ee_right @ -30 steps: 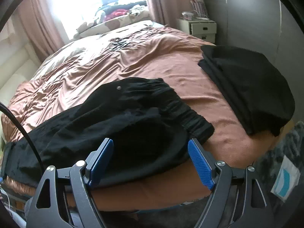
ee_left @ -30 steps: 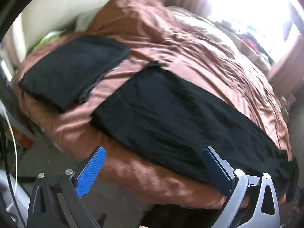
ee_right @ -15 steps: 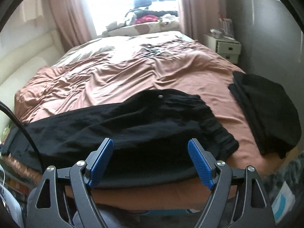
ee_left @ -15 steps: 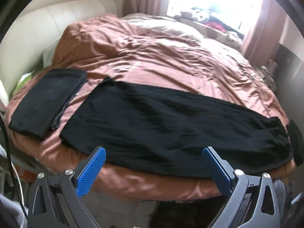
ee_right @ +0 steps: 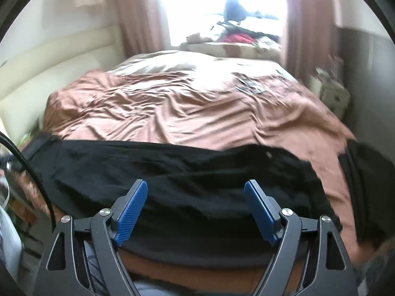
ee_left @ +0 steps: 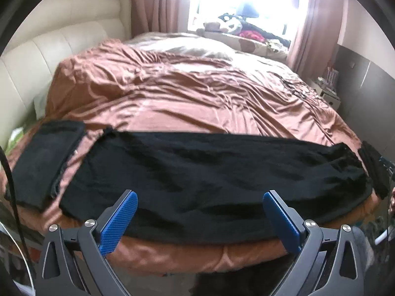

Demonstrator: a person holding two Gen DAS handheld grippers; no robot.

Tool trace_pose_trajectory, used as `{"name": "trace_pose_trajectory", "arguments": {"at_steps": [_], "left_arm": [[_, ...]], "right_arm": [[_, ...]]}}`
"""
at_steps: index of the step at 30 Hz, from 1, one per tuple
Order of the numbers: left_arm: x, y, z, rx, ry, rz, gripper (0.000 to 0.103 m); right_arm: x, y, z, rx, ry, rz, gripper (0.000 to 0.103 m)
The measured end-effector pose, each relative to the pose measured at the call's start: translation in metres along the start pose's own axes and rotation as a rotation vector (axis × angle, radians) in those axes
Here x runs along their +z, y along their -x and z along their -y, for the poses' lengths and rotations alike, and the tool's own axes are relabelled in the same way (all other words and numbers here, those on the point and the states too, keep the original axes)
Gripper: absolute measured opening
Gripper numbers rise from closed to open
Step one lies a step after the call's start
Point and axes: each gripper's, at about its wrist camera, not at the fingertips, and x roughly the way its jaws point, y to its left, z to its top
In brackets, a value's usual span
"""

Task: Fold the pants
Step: 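Open both grippers and withdraw them from the trousers, then lower both grippers to the long trouser edge and close them on it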

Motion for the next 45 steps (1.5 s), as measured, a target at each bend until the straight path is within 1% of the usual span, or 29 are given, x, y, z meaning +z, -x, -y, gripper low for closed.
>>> {"name": "trace_pose_trajectory", "arguments": {"at_steps": [4, 8, 11, 13, 17, 18, 20, 22, 24, 25, 26, 27, 28, 29, 31, 35, 37, 38, 41, 45], "left_arm": [[0.017, -0.006, 0.009, -0.028, -0.019, 0.014, 0.102], [0.035, -0.016, 0.022, 0.01, -0.051, 0.017, 0.096], [0.046, -0.027, 0.025, 0.033, -0.047, 0.014, 0.096], [0.051, -0.033, 0.027, 0.013, -0.05, 0.025, 0.096], [0.066, -0.051, 0.032, 0.065, -0.066, 0.004, 0.096], [0.068, -0.054, 0.032, 0.063, -0.067, -0.001, 0.096], [0.074, -0.064, 0.029, 0.045, -0.041, -0.026, 0.096], [0.081, -0.074, 0.026, 0.028, -0.012, -0.053, 0.096], [0.088, -0.087, 0.025, 0.069, -0.02, -0.088, 0.096], [0.091, -0.095, 0.026, 0.074, -0.025, -0.109, 0.096], [0.093, -0.103, 0.027, 0.063, -0.02, -0.131, 0.096], [0.093, -0.109, 0.027, 0.05, -0.01, -0.145, 0.096], [0.094, -0.113, 0.026, 0.045, -0.003, -0.151, 0.097], [0.096, -0.119, 0.026, 0.037, 0.012, -0.159, 0.103], [0.098, -0.13, 0.026, 0.024, 0.04, -0.177, 0.103], [0.103, -0.147, 0.031, 0.02, 0.061, -0.189, 0.103], [0.103, -0.154, 0.03, -0.002, 0.097, -0.185, 0.103], [0.104, -0.158, 0.03, -0.001, 0.11, -0.186, 0.103], [0.106, -0.17, 0.033, 0.04, 0.115, -0.188, 0.103], [0.106, -0.186, 0.03, 0.046, 0.156, -0.19, 0.102]], "right_arm": [[0.007, -0.021, -0.006, 0.057, 0.026, -0.035, 0.08], [0.016, -0.035, -0.01, 0.069, 0.088, -0.027, 0.08], [0.026, -0.049, -0.007, 0.115, 0.091, -0.066, 0.08], [0.034, -0.057, -0.007, 0.11, 0.111, -0.08, 0.08], [0.05, -0.083, -0.011, 0.111, 0.154, -0.133, 0.08], [0.053, -0.088, -0.013, 0.122, 0.158, -0.138, 0.08], [0.06, -0.097, -0.016, 0.154, 0.174, -0.133, 0.08], [0.066, -0.108, -0.019, 0.169, 0.197, -0.125, 0.08], [0.069, -0.119, -0.019, 0.192, 0.217, -0.135, 0.08], [0.07, -0.125, -0.019, 0.215, 0.218, -0.14, 0.08], [0.073, -0.133, -0.02, 0.245, 0.221, -0.154, 0.08], [0.075, -0.14, -0.02, 0.254, 0.227, -0.165, 0.08], [0.077, -0.148, -0.021, 0.256, 0.239, -0.175, 0.08], [0.08, -0.155, -0.021, 0.257, 0.253, -0.179, 0.08], [0.083, -0.167, -0.022, 0.278, 0.272, -0.189, 0.08], [0.094, -0.191, -0.025, 0.31, 0.315, -0.216, 0.08], [0.098, -0.202, -0.028, 0.334, 0.329, -0.231, 0.08], [0.099, -0.207, -0.03, 0.344, 0.341, -0.241, 0.08], [0.102, -0.227, -0.037, 0.368, 0.383, -0.276, 0.08], [0.109, -0.253, -0.042, 0.393, 0.418, -0.313, 0.08]]}}
